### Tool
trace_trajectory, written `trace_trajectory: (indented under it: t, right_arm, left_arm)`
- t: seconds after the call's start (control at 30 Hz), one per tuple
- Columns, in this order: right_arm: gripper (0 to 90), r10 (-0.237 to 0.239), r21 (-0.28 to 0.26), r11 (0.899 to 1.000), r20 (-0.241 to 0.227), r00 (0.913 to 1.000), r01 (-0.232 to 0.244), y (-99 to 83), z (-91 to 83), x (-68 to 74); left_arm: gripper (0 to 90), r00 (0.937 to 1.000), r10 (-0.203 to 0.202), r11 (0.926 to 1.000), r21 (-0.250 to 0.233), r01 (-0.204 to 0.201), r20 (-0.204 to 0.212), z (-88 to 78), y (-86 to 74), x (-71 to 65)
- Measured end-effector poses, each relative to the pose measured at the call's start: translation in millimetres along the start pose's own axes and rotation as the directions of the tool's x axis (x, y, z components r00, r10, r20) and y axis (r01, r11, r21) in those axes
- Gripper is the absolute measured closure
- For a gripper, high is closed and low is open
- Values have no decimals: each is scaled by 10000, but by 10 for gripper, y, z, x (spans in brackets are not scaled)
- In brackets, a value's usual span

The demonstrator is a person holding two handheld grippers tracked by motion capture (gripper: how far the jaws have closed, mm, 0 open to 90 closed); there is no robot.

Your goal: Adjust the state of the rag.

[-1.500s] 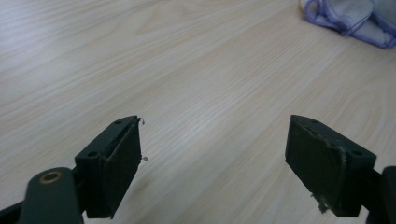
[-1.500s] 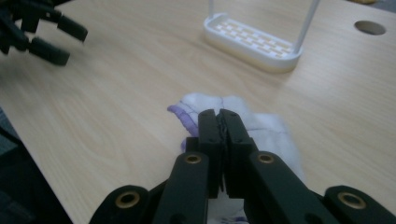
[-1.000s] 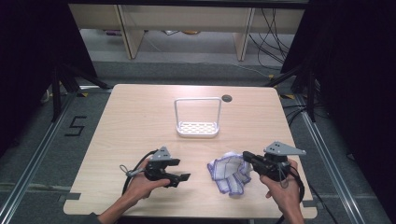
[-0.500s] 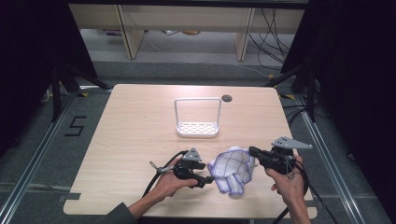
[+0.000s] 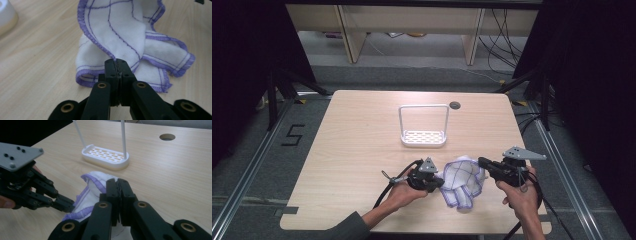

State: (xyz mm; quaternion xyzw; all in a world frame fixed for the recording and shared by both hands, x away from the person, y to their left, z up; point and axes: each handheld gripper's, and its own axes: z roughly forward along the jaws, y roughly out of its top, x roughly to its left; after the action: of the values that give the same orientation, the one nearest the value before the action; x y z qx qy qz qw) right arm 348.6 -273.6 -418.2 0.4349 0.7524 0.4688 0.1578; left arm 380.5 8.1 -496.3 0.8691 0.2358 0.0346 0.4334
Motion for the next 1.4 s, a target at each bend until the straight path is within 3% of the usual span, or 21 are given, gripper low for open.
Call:
trace_trajectory:
  t: [0.03, 0.13, 0.2, 0.3, 0.33, 0.43, 0.47, 0.53, 0.6, 0.73, 0.77, 0.9, 0.97, 1.07, 1.13, 1.2, 1.23, 1.27, 1.3, 1.37, 1.4]
  right_arm:
    - [886, 436, 11, 9991, -128, 9990, -436, 2, 6, 22]
    - [886, 417, 25, 9991, -139, 9990, -417, 10, -1, 15]
    - [886, -83, -87, 9999, 98, 9999, 84, 20, -9, -10]
    - [886, 0, -190, 9998, -37, 10000, -1, 29, -3, 14]
    - [886, 419, 2, 9991, -201, 9989, -419, 36, -15, 51]
    - [886, 375, -164, 9991, -421, 9984, -382, 73, -7, 80]
    - [886, 93, -280, 9996, -447, 9990, -105, 95, -8, 83]
    - [886, 257, -205, 9994, -653, 9975, -271, 116, -13, 117]
    - [887, 9, -365, 9993, -838, 9965, -40, 171, -9, 198]
    - [887, -264, -536, 9984, -1393, 9899, 191, 239, -18, 303]
    - [886, -390, -594, 9978, -1585, 9866, 299, 274, -32, 392]
    - [887, -822, -649, 9954, -1943, 9775, 708, 357, -10, 538]
    - [887, -676, -594, 9967, -2227, 9725, 556, 394, 7, 612]
    - [887, -799, -466, 9964, -2253, 9710, 712, 440, 33, 659]
    - [887, -889, -333, 9959, -2154, 9725, 837, 502, 141, 647]
    - [887, -727, 0, 9972, -2120, 9746, 744, 518, 270, 603]
    - [887, -713, 181, 9969, -1937, 9785, 762, 520, 347, 563]
    - [887, -892, 235, 9951, -1977, 9762, 957, 514, 452, 501]
    - [887, -264, 650, 9971, -1904, 9813, 395, 497, 529, 485]
    - [887, -526, 1123, 9912, -1479, 9876, 696, 480, 704, 376]
    - [887, -273, 1235, 9913, -1505, 9882, 462, 464, 776, 353]
  left_arm:
    - [886, 10000, 58, 10000, -74, -57, 33, -68, 35, 8]
    - [888, 9999, 115, 9995, -284, -114, 50, -179, 93, 42]
    - [889, 9999, 104, 9993, -349, -99, 116, -246, 120, 60]
    - [890, 9993, 266, 9990, -375, -256, 255, -400, 163, 67]
    - [890, 9991, 343, 9986, -423, -332, 259, -439, 172, 65]
    - [891, 9981, 368, 9958, -853, -326, 486, -684, 222, 53]
    - [891, 9980, 418, 9947, -958, -372, 468, -780, 240, 40]
    - [891, 9972, 502, 9928, -1111, -439, 546, -875, 255, 31]
    - [890, 9966, 651, 9881, -1429, -574, 498, -1173, 289, -6]
    - [890, 9953, 771, 9867, -1478, -678, 582, -1442, 303, -20]
    - [890, 9954, 677, 9853, -1615, -561, 674, -1622, 299, -18]
    - [890, 9972, 397, 9823, -1853, -274, 632, -1864, 274, 43]
    - [890, 9974, 292, 9820, -1881, -163, 660, -1965, 261, 86]
    - [890, 9986, 200, 9831, -1829, -105, 500, -2030, 244, 133]
    - [890, 9997, -27, 9888, -1492, 62, 235, -1998, 183, 266]
    - [889, 9998, -193, 9880, -1530, 204, 87, -1942, 148, 330]
    - [889, 9987, -433, 9927, -1134, 399, -275, -1816, 71, 484]
    - [889, 9987, -433, 9927, -1134, 399, -275, -1816, 71, 484]
    - [889, 9959, -516, 9963, -721, 462, -741, -1662, -20, 631]
    - [889, 9925, -643, 9973, -409, 603, -1035, -1520, -97, 742]
    - [889, 9891, -759, 9970, -268, 731, -1264, -1418, -144, 815]
